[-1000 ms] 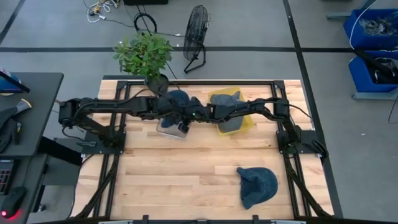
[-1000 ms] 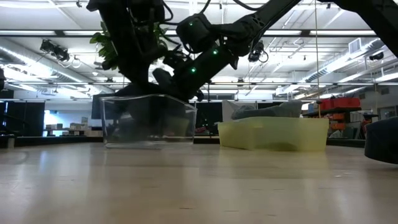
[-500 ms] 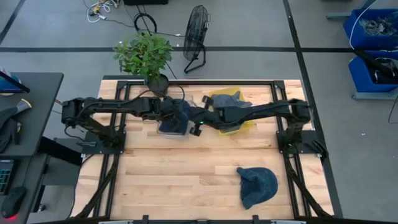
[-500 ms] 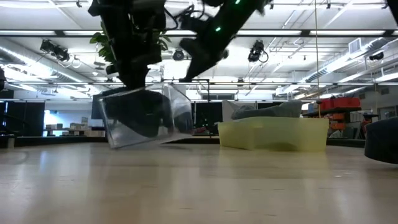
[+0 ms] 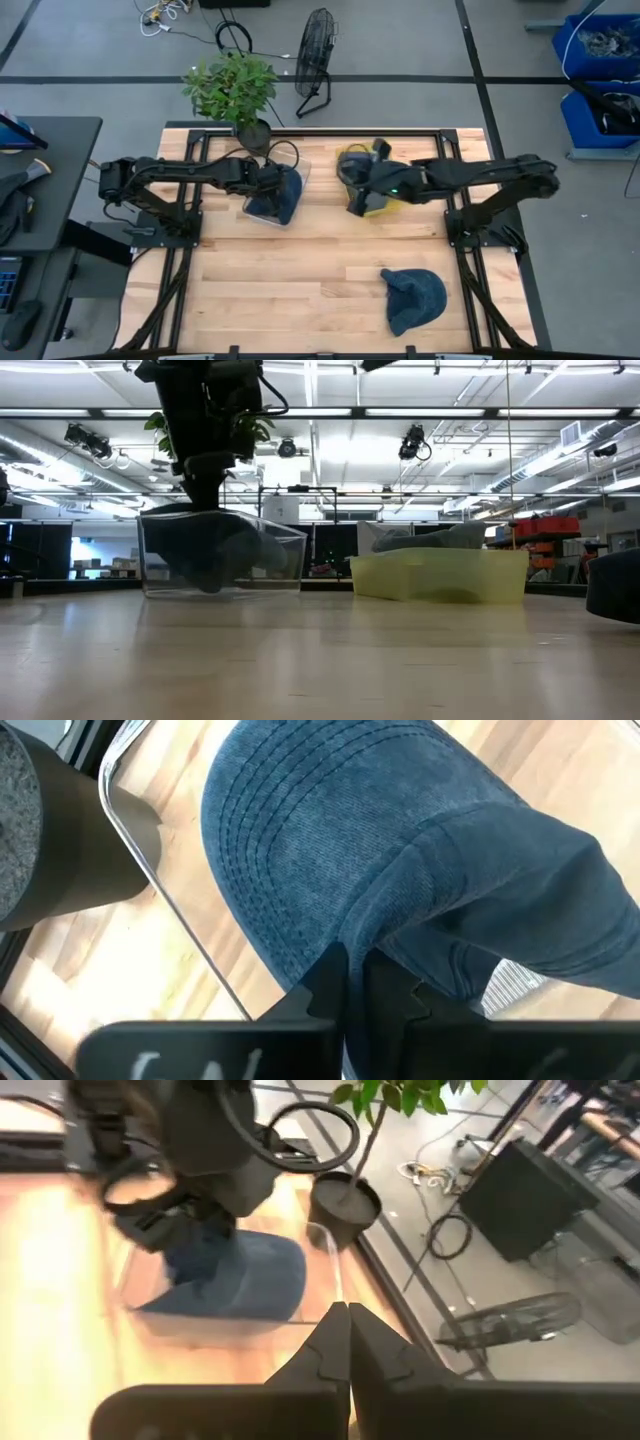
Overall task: Pick & Place hat
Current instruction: Put the left blue cap into the transparent bin, then put the blue cap into the transparent bin
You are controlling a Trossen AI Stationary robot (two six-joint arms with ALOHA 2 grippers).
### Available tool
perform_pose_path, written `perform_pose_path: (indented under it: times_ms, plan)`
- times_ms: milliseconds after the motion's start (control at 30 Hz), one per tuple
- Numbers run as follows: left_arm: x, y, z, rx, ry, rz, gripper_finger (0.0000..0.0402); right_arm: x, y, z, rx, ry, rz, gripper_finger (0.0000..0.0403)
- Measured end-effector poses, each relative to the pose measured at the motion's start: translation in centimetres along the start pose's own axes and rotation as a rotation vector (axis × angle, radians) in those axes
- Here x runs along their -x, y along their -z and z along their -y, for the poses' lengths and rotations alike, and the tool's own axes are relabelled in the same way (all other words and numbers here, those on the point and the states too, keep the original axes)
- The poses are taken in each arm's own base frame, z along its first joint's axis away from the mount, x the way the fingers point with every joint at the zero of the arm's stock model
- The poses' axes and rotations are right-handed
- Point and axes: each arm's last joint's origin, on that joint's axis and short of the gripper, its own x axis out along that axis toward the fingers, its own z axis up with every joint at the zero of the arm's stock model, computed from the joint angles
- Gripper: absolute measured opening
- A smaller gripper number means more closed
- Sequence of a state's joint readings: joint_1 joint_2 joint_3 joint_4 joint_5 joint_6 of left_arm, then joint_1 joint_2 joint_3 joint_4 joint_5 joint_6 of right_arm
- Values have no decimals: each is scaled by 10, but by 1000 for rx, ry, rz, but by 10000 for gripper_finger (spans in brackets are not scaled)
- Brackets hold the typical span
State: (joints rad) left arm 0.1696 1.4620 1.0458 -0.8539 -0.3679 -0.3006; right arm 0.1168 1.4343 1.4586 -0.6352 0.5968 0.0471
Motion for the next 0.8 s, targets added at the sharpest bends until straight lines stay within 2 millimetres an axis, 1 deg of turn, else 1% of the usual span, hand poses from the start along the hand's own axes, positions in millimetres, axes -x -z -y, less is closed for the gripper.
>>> perform_pose_path:
  times_ms: [167,333,467,567,700,800]
  plan:
    - [0,3,-2,-60,-10,-33,73,35,8,8,-77,-40,-36,3]
    - [1,9,-4,-84,-31,-88,127,48,24,-1,-100,-69,-160,4]
    - [1,12,-5,-71,-48,-117,158,53,36,-13,-112,-69,-251,4]
    - [4,13,-3,-88,-43,-110,169,56,38,-24,-122,-88,-261,5]
    - [17,15,-4,-109,-37,-58,171,56,40,-34,-109,-106,-266,6]
    - [34,18,-9,-93,-36,8,171,53,41,-37,-114,-100,-274,6]
